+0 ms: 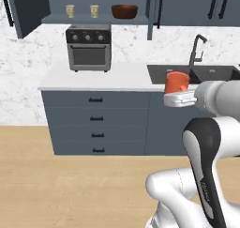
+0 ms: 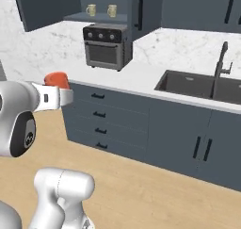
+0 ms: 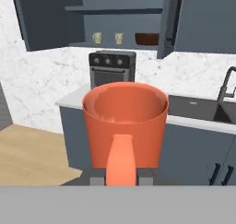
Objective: Gather all objects into one cabinet and sort the glasses and bowls to opposite sides.
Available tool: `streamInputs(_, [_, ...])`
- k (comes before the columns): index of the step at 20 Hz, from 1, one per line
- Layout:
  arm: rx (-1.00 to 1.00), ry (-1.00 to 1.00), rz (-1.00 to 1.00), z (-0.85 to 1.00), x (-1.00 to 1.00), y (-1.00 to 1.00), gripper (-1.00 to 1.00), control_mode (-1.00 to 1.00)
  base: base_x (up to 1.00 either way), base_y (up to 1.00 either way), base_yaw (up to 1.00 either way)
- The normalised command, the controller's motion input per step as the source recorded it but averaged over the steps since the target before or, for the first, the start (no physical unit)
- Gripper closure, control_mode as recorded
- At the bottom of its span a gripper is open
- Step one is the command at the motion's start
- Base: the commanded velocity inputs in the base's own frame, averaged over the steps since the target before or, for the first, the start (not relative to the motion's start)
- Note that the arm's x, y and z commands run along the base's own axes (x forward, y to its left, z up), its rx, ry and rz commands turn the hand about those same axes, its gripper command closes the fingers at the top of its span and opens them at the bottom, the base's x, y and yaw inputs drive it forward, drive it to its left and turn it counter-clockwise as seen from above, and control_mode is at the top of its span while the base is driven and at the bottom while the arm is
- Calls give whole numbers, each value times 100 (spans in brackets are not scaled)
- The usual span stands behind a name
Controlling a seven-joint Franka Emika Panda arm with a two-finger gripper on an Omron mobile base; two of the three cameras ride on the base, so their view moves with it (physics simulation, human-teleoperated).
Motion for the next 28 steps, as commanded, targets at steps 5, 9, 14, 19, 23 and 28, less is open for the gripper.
streamInputs(5, [0,0,0,0,0,0,100,100,53,100,-7])
streamInputs(9, [0,0,0,0,0,0,100,100,95,88,-20])
streamInputs(14, [0,0,0,0,0,0,100,100,95,42,-19])
streamInputs(19, [0,0,0,0,0,0,100,100,79,22,-12])
streamInputs(23, [0,0,0,0,0,0,100,100,71,4,-8])
streamInputs(28, [0,0,0,0,0,0,100,100,56,27,-8])
